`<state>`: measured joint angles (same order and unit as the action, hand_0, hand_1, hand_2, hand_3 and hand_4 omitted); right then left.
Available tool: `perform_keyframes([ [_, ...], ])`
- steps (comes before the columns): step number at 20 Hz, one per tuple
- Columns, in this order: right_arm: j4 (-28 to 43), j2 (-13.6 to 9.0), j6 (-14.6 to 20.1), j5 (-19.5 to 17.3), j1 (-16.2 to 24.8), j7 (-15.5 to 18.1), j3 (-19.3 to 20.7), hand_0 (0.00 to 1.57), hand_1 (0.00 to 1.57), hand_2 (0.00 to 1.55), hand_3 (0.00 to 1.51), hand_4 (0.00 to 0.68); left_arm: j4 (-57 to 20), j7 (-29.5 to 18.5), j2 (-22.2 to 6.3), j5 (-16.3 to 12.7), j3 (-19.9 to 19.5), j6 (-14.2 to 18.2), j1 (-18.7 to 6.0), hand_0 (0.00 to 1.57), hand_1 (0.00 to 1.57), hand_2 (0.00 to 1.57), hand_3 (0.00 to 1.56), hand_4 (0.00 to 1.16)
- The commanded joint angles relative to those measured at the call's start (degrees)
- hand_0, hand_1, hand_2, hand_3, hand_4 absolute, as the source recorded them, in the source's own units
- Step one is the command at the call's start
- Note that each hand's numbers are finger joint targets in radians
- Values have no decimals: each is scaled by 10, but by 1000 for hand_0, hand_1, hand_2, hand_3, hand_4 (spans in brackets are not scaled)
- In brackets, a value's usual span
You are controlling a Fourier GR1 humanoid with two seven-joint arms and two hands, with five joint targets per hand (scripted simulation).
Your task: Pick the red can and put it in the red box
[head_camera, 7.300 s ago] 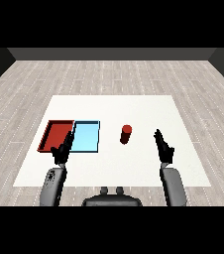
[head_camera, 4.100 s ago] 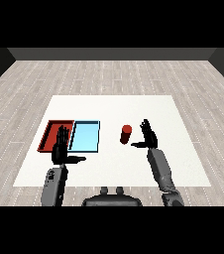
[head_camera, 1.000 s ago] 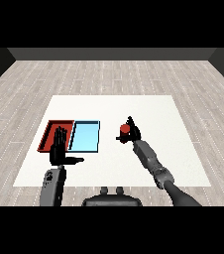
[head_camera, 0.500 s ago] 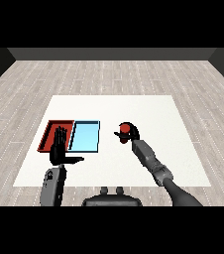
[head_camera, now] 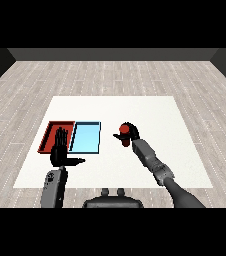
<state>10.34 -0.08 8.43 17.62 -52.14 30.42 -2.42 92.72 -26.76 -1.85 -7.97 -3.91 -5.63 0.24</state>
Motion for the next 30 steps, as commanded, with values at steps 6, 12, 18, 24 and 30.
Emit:
perform_keyframes([
  [6, 32, -11, 16, -1, 8, 13, -11, 1529, 1529, 1470, 1395, 580, -25, 3, 2, 2, 2, 2, -20, 0, 0, 0, 0, 0],
  [12, 129, 1, 38, 19, 31, 28, -34, 1547, 1547, 1458, 1383, 581, 23, 16, -25, -24, -12, -26, 21, 0, 0, 0, 0, 0],
  [18, 277, -38, 56, -4, 77, -58, -42, 1515, 1515, 1460, 1383, 608, 2, 2, 6, 28, 27, 8, 11, 0, 0, 0, 0, 0],
  [24, 453, -57, 46, 3, 169, -39, -56, 1485, 1485, 1441, 1398, 631, 64, 89, 14, 27, 79, 1, -8, 0, 0, 0, 0, 0],
  [30, 635, -50, 103, -32, 237, -124, -97, 1440, 1440, 1405, 1382, 628, 39, 106, 18, 51, 128, 55, -59, 0, 0, 0, 0, 0],
])
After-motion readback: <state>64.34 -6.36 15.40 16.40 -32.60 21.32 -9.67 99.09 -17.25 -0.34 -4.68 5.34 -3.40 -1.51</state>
